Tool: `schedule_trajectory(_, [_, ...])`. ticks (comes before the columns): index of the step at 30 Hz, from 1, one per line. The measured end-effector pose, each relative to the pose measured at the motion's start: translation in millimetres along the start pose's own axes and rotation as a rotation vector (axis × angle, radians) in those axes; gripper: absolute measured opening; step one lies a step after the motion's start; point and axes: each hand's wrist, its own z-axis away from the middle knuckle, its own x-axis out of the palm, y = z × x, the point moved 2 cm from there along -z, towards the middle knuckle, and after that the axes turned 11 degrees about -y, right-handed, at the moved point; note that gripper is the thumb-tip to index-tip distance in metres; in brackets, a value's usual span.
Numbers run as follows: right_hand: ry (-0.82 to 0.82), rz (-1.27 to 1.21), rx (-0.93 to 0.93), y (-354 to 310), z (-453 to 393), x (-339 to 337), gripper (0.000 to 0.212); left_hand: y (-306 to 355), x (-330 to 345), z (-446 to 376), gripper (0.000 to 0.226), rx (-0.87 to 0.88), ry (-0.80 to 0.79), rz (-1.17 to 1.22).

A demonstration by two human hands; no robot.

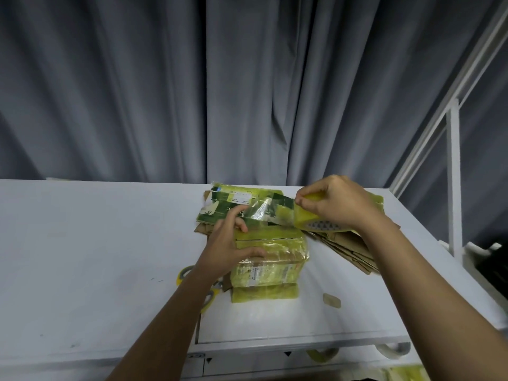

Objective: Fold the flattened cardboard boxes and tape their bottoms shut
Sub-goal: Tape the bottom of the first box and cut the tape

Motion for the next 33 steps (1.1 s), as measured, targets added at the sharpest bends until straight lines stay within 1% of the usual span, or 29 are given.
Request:
schedule_trajectory(3, [-0.024,-0.032,-0.007,-1,0,-1,0.015,-1,1,-1,0.091,-0.004,0.014,0.003])
schedule_trajectory(6, [-0.056,-0.041,-0.007,-3,-2,-1,0.015,-2,3,0,0.083,0.002,0.040,0.024])
schedule_trajectory(9, [-0.069,-0.046,-0.021,-4,-4,1,0.014,-3,3,0,0.080,0.000,0.056,0.025])
schedule_trajectory(15, [-0.080,-0.132,-0.063,-7,-10,-5,0.004,-5,5,0,0.086,-0.001,0.077,0.020])
schedule_trajectory(18, [-0.135,-0.101,-0.089,-13,-16,-2,0.003,-6,5,0,0.081,-0.003,0.089,0.023])
schedule_trajectory(20, [-0.139,-0.095,-0.100,-14,-17,-4,0.005,-6,5,1,0.083,0.001,0.096,0.025])
schedule_trajectory(23, [-0.117,-0.163,-0.130,-14,-19,-14,0.006,-8,6,1,0.086,0.001,0.099,0.025])
schedule_trajectory(26, [-0.167,-0.205,-0.180,-20,-23,-9,0.003,-11,6,0,0.086,-0.004,0.105,0.031])
schedule_trajectory(29, [-0.204,-0.217,-0.202,-24,-27,6,0.006,-10,7,1,0.091,-0.003,0.114,0.033])
schedule_trajectory(33, [-0.194,-0.217,-0.199,-21,-30,8,0.003,-11,6,1,0.087,0.017,0.120,0.046])
